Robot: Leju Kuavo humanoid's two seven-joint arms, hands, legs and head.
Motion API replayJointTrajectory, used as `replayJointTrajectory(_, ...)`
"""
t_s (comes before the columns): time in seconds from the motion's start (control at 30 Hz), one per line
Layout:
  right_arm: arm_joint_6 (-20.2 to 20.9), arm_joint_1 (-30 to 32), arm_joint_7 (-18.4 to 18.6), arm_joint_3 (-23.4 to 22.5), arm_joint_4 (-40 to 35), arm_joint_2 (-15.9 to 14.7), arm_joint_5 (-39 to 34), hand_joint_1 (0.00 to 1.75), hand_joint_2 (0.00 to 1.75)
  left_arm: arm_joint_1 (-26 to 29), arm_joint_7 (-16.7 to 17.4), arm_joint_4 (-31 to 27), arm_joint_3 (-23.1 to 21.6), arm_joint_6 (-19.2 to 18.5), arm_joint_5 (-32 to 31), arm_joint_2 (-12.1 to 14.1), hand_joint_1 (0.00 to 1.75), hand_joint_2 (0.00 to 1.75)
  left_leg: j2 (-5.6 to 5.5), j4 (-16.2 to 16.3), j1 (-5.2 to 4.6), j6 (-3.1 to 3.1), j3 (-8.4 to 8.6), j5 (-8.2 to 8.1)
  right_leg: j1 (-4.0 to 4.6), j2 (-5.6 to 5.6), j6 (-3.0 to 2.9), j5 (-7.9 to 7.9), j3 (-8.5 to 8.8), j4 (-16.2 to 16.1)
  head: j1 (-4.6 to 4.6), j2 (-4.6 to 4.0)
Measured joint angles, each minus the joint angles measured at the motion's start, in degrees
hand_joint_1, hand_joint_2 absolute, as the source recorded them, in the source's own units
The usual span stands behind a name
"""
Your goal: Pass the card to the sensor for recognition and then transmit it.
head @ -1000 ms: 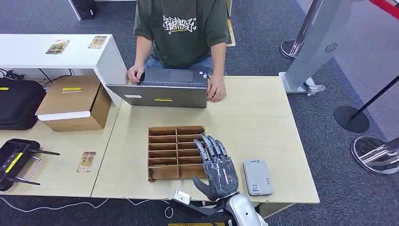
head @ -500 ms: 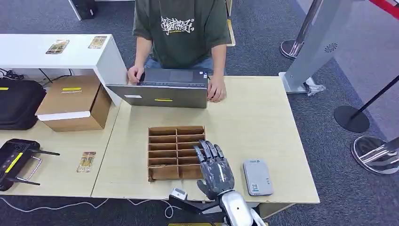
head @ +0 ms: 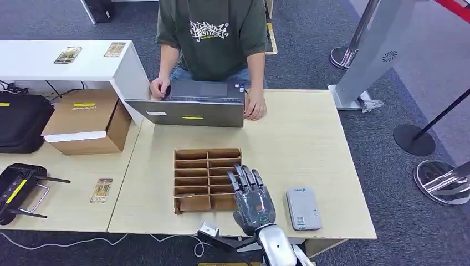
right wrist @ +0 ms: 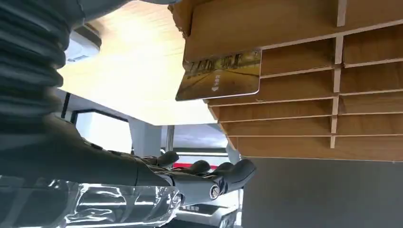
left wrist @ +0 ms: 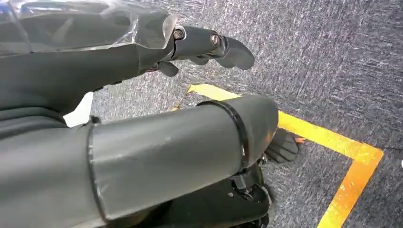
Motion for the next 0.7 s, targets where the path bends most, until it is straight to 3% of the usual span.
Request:
replayJointTrajectory(0.17,4.86,0.92,1.75,0.39,-2.17,-0.2,0.11,0.0,1.75,-0.02,-0.13,0.0,-0.75,0.0,-0.15,-0.04,0.0,0.0,0.0,0.0,0.0,0.0,0.0,0.0,0.0,0.0,0.0,0.0,0.0,0.0,0.0,0.0)
replayJointTrajectory(0.33,7.09,0.74,0.26,1.14,-2.63,-0.22,-0.59,0.0,1.75,-0.18,-0.11,0.0,-1.38,0.02,-0.35,-0.42,0.0,0.0,0.0,0.0,0.0,0.0,0.0,0.0,0.0,0.0,0.0,0.0,0.0,0.0,0.0,0.0)
replayJointTrajectory(0.7,7.68,-2.39,-1.2,2.8,-0.51,-1.01,-2.03,0.0,1.75,-0.08,-1.49,0.0,-1.82,0.13,0.04,-0.7,0.0,0.0,0.0,0.0,0.0,-0.02,0.0,0.02,0.0,0.0,0.0,0.0,0.01,0.0,0.0,0.0)
